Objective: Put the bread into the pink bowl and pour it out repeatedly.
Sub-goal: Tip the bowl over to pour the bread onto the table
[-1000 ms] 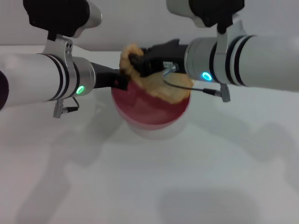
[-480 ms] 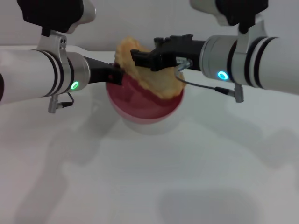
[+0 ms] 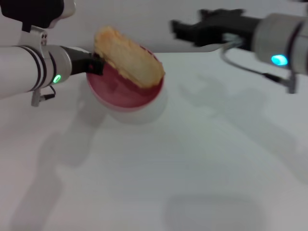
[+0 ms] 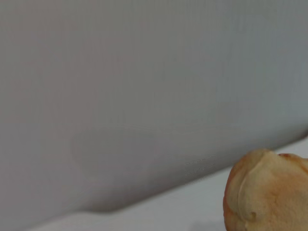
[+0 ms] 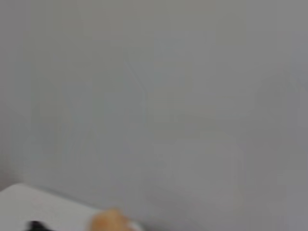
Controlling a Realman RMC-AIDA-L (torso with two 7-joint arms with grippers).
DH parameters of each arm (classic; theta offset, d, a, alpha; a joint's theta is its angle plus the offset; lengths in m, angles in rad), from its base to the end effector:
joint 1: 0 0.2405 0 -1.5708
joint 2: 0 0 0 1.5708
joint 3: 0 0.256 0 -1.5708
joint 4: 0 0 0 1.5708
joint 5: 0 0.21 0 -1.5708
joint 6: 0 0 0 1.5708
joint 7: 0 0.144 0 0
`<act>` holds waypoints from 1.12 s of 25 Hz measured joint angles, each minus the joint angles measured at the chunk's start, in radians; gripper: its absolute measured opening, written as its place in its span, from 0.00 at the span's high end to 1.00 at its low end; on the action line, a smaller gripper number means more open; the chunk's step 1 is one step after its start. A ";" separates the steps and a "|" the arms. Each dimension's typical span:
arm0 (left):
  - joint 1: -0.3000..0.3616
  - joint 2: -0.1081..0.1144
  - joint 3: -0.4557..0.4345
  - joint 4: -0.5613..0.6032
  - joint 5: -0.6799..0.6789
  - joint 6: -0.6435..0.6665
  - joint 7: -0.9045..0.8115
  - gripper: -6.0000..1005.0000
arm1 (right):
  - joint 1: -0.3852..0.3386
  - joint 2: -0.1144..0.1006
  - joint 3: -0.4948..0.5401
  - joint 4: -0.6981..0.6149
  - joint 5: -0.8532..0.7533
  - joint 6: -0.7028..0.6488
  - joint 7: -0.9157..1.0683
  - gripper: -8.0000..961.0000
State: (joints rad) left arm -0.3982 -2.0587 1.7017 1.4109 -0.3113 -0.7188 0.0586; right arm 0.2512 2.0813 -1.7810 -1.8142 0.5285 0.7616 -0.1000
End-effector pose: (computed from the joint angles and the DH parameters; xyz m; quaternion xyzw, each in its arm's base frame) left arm -0.1791 0.3938 -0.0051 -0.8292 -0.3331 -0.0341 0.4476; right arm 0.0908 0.3413 0.0097 -0.8564 0.3012 0.1853 0.3762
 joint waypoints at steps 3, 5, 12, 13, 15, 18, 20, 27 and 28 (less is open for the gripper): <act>0.021 0.000 0.000 0.015 0.023 0.059 0.031 0.95 | -0.070 0.001 0.045 -0.031 -0.041 0.000 0.040 0.27; 0.030 0.000 0.002 0.031 0.035 0.069 0.042 0.95 | -0.137 0.003 0.082 -0.033 -0.072 -0.029 0.046 0.27; 0.037 0.000 0.013 0.050 0.043 0.074 0.046 0.95 | -0.219 0.007 0.081 -0.018 -0.213 -0.109 0.039 0.26; 0.037 -0.001 0.035 0.050 0.043 0.073 0.046 0.95 | -0.226 0.007 0.077 -0.010 -0.227 -0.128 0.032 0.26; 0.039 -0.001 0.046 0.050 0.043 0.076 0.046 0.95 | -0.242 0.007 0.059 0.012 -0.266 -0.188 0.030 0.26; 0.046 -0.001 0.076 0.055 0.048 0.091 0.048 0.95 | -0.268 0.008 0.022 0.049 -0.301 -0.297 0.034 0.26; 0.065 -0.002 0.101 0.067 0.070 0.121 0.050 0.95 | -0.277 0.008 0.007 0.078 -0.309 -0.366 0.038 0.26; 0.132 -0.005 0.145 0.118 0.115 0.194 0.042 0.95 | -0.337 0.007 -0.049 0.313 -0.399 -0.897 0.032 0.26; 0.140 -0.005 0.147 0.125 0.116 0.201 0.042 0.95 | -0.346 0.007 -0.052 0.355 -0.400 -0.981 0.032 0.26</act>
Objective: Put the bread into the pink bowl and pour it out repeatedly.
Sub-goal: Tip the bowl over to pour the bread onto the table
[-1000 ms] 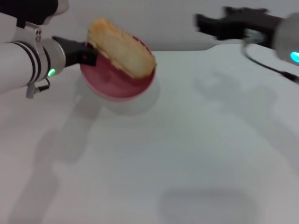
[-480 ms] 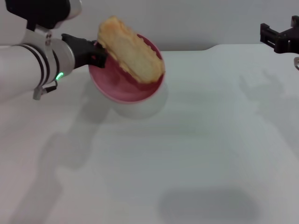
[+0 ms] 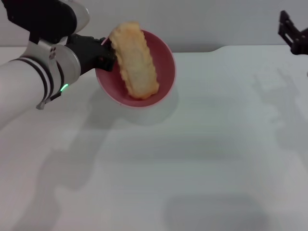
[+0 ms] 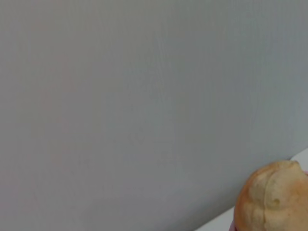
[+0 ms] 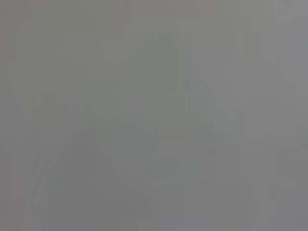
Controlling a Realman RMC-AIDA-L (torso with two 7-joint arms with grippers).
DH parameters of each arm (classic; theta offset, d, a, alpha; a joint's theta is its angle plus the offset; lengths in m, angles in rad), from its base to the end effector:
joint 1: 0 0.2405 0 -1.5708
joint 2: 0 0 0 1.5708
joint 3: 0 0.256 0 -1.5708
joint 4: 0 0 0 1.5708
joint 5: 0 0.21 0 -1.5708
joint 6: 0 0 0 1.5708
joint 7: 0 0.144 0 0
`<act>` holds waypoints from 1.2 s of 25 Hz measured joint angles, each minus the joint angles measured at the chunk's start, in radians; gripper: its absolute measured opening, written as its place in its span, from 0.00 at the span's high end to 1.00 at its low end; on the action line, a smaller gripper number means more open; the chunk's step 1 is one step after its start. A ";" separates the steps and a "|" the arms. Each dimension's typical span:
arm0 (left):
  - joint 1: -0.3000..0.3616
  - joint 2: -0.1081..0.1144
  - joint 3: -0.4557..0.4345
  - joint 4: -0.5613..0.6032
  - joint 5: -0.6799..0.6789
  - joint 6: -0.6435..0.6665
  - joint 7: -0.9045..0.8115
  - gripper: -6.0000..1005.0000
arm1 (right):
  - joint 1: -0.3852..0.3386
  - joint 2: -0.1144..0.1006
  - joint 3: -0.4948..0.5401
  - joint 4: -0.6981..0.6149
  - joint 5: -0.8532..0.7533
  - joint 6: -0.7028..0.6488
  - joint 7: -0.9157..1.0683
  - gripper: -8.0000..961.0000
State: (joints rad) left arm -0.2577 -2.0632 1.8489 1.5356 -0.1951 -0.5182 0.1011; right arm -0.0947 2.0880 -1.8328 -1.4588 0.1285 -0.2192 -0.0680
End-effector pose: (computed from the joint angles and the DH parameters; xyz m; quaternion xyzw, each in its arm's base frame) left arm -0.1595 0.3687 -0.0113 -0.8468 -0.2205 -0.0721 0.4787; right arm 0.2180 0.3217 0.0340 -0.7350 0.1842 0.2300 0.6107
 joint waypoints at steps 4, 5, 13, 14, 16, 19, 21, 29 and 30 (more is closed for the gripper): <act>0.057 0.002 0.044 0.025 0.049 0.082 0.006 0.95 | -0.033 -0.001 -0.004 0.076 0.015 -0.161 0.014 0.27; 0.066 0.002 0.051 0.027 0.060 0.096 0.006 0.95 | -0.040 -0.001 -0.004 0.079 0.019 -0.165 0.016 0.27; 0.137 0.003 0.170 0.033 0.269 0.202 0.007 0.95 | -0.048 -0.001 -0.007 0.089 0.023 -0.160 0.018 0.27; 0.137 0.003 0.170 0.033 0.269 0.202 0.007 0.95 | -0.047 -0.001 -0.008 0.091 0.024 -0.160 0.019 0.28; 0.147 0.001 0.207 0.035 0.323 0.211 0.008 0.95 | -0.044 -0.002 -0.009 0.094 0.024 -0.159 0.022 0.28; 0.166 -0.005 0.304 0.006 0.536 0.278 0.002 0.95 | -0.042 -0.003 -0.010 0.096 0.027 -0.158 0.026 0.28; 0.166 -0.005 0.304 0.006 0.536 0.278 0.002 0.95 | -0.042 -0.003 -0.010 0.096 0.028 -0.158 0.026 0.28; 0.198 -0.011 0.337 -0.003 0.754 0.405 -0.007 0.95 | -0.040 -0.005 -0.012 0.087 0.037 -0.120 0.027 0.29; 0.201 -0.010 0.329 -0.005 0.759 0.459 0.001 0.95 | -0.040 -0.005 -0.012 0.085 0.037 -0.119 0.027 0.29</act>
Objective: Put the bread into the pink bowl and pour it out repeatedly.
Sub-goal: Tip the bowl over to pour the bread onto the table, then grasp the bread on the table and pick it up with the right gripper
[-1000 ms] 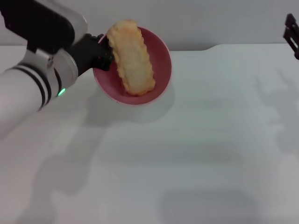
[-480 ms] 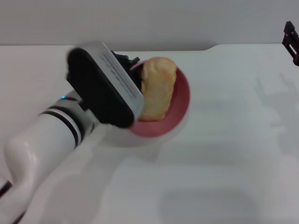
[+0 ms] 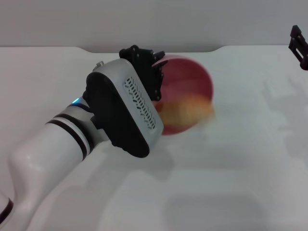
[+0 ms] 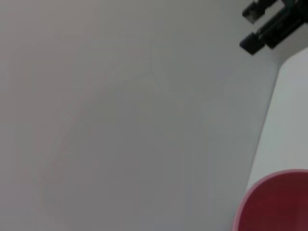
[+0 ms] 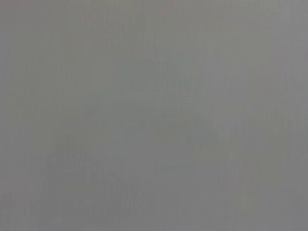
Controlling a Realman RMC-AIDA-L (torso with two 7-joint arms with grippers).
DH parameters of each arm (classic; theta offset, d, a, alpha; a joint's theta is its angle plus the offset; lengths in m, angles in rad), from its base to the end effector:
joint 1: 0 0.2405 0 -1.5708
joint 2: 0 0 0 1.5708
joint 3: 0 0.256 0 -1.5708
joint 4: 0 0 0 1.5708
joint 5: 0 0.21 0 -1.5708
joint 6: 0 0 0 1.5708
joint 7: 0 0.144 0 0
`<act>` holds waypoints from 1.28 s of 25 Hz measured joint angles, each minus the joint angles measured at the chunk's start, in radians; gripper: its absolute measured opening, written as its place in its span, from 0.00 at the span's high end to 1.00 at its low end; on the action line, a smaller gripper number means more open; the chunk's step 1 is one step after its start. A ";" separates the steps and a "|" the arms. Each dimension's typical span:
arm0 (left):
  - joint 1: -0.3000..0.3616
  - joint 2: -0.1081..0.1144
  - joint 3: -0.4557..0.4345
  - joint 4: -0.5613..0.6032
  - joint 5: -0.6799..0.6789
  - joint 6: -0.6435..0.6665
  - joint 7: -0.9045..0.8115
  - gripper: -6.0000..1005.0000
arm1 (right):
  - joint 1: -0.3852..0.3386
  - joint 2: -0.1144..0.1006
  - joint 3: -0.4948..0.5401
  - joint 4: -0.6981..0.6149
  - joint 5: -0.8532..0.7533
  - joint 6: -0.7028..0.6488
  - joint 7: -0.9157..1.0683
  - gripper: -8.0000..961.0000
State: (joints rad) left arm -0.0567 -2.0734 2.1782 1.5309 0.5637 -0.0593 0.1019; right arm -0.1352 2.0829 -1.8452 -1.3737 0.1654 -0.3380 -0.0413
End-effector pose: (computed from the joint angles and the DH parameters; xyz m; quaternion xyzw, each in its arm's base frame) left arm -0.1309 0.3005 -0.0664 -0.8537 0.1744 -0.0344 0.4895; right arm 0.2431 0.3075 0.0288 -0.7184 0.2108 0.2447 0.6161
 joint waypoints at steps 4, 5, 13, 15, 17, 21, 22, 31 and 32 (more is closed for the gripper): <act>-0.001 0.001 -0.007 -0.001 0.001 0.029 0.002 0.95 | -0.002 0.000 -0.001 -0.011 0.000 0.012 0.000 0.29; -0.005 0.002 -0.012 -0.001 0.001 0.038 0.003 0.95 | -0.002 0.000 -0.002 -0.015 0.000 0.018 0.000 0.29; -0.045 0.004 -0.060 0.045 -0.100 -0.082 -0.135 0.95 | -0.006 0.000 -0.016 -0.118 0.002 0.169 0.023 0.30; -0.115 0.006 -0.091 0.092 -0.153 -0.316 -0.261 0.95 | -0.001 0.000 -0.023 -0.176 0.002 0.268 0.026 0.30; -0.148 0.007 -0.103 0.096 -0.164 -0.405 -0.300 0.95 | 0.007 0.000 -0.030 -0.213 0.002 0.338 0.026 0.30; -0.215 0.008 -0.158 0.108 -0.232 -0.595 -0.374 0.95 | 0.024 -0.002 -0.051 -0.304 0.002 0.509 0.026 0.31; -0.217 0.009 -0.170 0.109 -0.247 -0.602 -0.375 0.95 | 0.027 -0.002 -0.055 -0.324 0.002 0.542 0.026 0.31; -0.258 0.014 -0.401 0.079 -0.503 -0.749 -0.364 0.95 | 0.082 -0.006 -0.108 -0.512 0.002 0.936 0.035 0.31; -0.271 0.014 -0.418 0.058 -0.509 -0.780 -0.364 0.95 | 0.124 -0.006 -0.113 -0.538 0.003 1.049 0.067 0.31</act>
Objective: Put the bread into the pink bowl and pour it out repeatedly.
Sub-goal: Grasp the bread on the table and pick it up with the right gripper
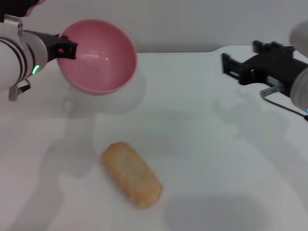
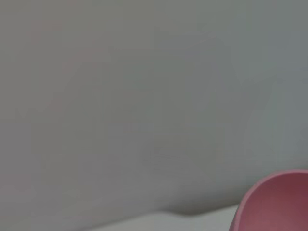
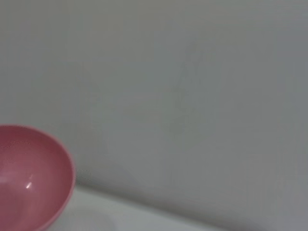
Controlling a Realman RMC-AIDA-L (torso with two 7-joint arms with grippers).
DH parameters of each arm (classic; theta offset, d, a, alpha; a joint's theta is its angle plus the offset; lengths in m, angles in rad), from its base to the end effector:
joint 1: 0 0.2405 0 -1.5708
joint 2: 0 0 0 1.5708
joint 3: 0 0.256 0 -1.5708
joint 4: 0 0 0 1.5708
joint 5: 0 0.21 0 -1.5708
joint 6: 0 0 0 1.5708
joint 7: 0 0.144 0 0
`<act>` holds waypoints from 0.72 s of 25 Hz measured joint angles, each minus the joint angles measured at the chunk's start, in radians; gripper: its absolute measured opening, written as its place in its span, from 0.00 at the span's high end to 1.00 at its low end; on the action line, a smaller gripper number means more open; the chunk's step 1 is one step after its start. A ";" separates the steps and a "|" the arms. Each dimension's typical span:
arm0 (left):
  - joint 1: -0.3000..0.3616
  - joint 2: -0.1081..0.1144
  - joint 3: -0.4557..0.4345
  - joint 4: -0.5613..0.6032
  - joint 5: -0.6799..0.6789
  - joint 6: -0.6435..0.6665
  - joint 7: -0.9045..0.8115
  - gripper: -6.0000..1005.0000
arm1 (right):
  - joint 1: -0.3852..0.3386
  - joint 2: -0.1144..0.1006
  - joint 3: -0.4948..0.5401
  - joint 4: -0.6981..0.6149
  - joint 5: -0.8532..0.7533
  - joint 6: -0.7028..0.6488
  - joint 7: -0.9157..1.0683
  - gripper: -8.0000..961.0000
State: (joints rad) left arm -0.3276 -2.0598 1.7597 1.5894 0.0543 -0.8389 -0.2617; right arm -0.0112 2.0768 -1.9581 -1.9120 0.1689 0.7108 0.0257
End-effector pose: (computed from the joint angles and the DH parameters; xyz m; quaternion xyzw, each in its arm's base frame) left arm -0.1777 0.3812 0.0266 -0.7685 -0.3464 -0.0127 0.5379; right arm 0.1424 0.2996 0.0035 -0.8324 0.3009 0.1050 0.4535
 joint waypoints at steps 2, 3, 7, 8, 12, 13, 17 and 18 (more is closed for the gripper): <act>-0.007 0.000 -0.009 -0.013 -0.006 -0.014 0.000 0.95 | 0.031 0.000 -0.001 -0.006 0.002 0.062 0.023 0.32; -0.020 0.000 -0.025 -0.036 -0.026 -0.035 0.001 0.95 | 0.054 0.000 -0.001 -0.007 0.003 0.109 0.040 0.32; -0.032 0.000 -0.045 -0.064 -0.054 -0.051 0.002 0.95 | 0.177 -0.002 0.000 0.050 0.081 0.258 0.069 0.32; -0.034 0.000 -0.052 -0.070 -0.060 -0.054 0.002 0.95 | 0.200 -0.002 -0.004 0.078 0.114 0.264 0.067 0.32; -0.037 0.001 -0.071 -0.084 -0.071 -0.064 0.002 0.95 | 0.276 -0.002 -0.026 0.183 0.220 0.244 0.062 0.32; -0.037 0.001 -0.074 -0.086 -0.071 -0.065 0.002 0.95 | 0.292 -0.002 -0.032 0.210 0.243 0.233 0.060 0.33; -0.037 0.001 -0.090 -0.102 -0.070 -0.069 0.002 0.95 | 0.345 -0.001 -0.045 0.315 0.344 0.181 0.038 0.33; -0.038 0.001 -0.091 -0.106 -0.070 -0.069 0.002 0.95 | 0.357 -0.001 -0.048 0.335 0.372 0.168 0.031 0.33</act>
State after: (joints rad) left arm -0.3655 -2.0586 1.6687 1.4837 -0.0161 -0.9078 -0.2602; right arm 0.3453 2.0760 -2.0060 -1.5775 0.5408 0.8788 0.0565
